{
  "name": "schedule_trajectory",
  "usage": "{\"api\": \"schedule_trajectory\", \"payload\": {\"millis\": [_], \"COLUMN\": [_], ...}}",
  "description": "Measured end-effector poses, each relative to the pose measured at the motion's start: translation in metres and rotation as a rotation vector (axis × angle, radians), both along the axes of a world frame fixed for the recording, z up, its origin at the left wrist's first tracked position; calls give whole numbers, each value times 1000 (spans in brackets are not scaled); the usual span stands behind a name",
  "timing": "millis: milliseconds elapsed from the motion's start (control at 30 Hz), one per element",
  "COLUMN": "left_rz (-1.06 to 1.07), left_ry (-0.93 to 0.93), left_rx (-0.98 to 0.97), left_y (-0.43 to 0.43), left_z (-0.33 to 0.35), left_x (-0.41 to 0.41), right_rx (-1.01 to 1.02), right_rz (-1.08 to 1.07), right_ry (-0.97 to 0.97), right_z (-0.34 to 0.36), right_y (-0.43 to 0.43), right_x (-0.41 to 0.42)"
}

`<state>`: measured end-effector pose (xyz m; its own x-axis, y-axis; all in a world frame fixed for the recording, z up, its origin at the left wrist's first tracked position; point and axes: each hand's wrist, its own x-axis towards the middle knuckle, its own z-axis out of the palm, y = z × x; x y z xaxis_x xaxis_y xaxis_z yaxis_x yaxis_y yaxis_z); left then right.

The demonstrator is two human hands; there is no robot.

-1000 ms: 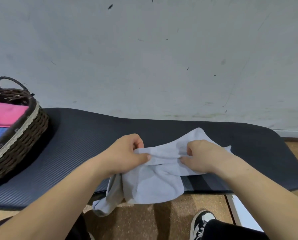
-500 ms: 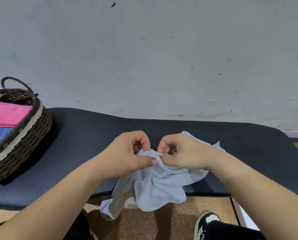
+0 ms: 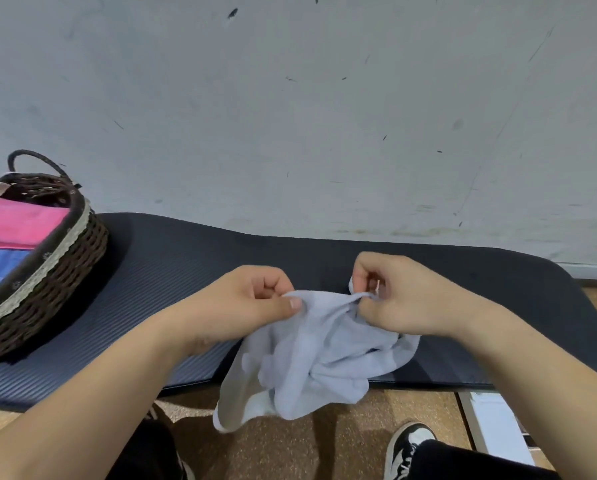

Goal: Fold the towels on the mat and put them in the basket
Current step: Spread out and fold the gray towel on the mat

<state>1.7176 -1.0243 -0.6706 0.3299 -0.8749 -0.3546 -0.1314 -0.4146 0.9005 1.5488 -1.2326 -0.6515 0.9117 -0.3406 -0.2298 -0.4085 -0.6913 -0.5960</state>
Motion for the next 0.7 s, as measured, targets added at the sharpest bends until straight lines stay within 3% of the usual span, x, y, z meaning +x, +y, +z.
{"api": "schedule_trajectory", "payload": {"millis": [133,267,367,433,600,700], "left_rz": [-15,15,21,-52,-36,11], "left_ry": [-15,-117,-114,-142,-266,-316], "left_rx": [-199,-281,-234,-146,-24,-24], "left_y": [1,1,6,12,36,53], "left_z": [7,10,14,16,15,16], "left_x": [-9,-16,-8,-5,-2,0], "right_rx": [413,603,686,614,-9,-201], "right_rz": [50,41,-27,-69,-226,-334], "right_ry": [4,-110,-179,-229,-307,-296], "right_z": [-1,1,5,8,14,15], "right_y": [8,21,23,23,8,-13], "right_x": [3,15,15,13,-11,-41]}}
